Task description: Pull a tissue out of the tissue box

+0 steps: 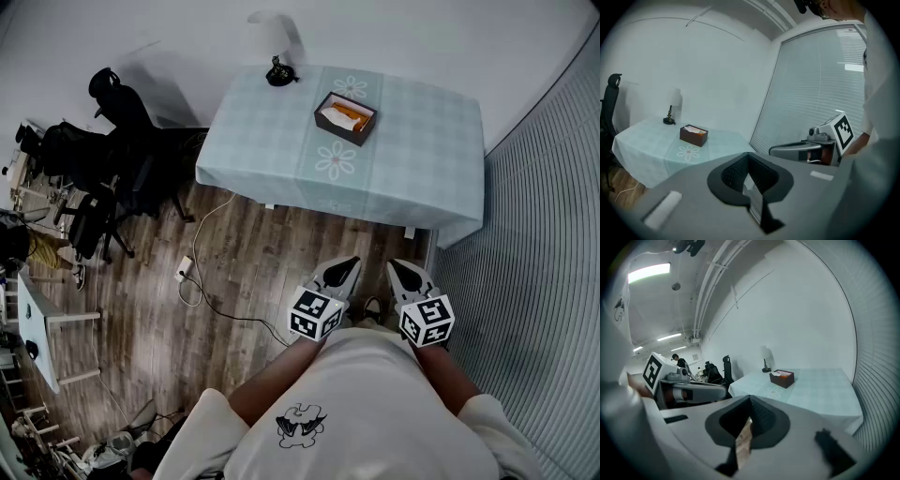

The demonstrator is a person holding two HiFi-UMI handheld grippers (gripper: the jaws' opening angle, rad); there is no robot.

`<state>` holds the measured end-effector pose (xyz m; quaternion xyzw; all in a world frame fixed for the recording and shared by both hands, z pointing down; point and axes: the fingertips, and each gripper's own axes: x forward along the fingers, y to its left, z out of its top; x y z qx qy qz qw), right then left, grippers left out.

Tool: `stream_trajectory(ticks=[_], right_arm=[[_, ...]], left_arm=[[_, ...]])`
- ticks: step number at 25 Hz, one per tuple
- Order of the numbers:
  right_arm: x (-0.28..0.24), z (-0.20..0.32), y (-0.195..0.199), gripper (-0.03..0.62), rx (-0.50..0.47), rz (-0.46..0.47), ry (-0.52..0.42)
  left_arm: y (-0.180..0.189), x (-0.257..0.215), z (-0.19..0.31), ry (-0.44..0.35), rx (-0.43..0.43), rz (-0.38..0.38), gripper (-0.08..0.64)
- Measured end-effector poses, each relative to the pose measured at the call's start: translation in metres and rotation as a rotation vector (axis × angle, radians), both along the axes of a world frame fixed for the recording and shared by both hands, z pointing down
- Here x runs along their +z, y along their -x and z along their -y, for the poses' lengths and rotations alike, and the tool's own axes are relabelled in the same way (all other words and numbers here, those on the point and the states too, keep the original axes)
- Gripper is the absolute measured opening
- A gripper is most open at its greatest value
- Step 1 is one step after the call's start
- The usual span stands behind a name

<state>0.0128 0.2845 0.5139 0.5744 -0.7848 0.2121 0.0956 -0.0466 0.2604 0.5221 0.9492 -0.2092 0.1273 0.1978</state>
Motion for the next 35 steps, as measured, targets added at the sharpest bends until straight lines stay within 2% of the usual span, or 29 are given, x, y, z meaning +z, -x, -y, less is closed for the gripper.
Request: stream_trajectory(ticks=[7,16,20,28,35], right_arm=[[0.003,0.001,-0.002,0.012,0.023,0.001,0.005],[0.005,0.015,0.011,0.012,0.024,0.008,0.012],[0.007,0.03,0.019,0.014,0.043,0.042,0.018],[0.021,0.059,0.053,0.014,0.013,0.016,0.045],[0.036,0.089,0.04,0.014,0.017,0.022,0.086]], left_arm=[[-0.003,0.004,0.001,0.013,0.022,-0.004,0.006],[0.012,0.008,0.012,0.033,0.0,-0.015,0.006],[0.027,0.005,0.027,0.033,-0.017,-0.029,0.006],[0.065,0.02,0.062,0.064,-0.043,-0.045,0.006],[0.055,0.028,0.103,0.087,-0.051,-0.066,0.006]])
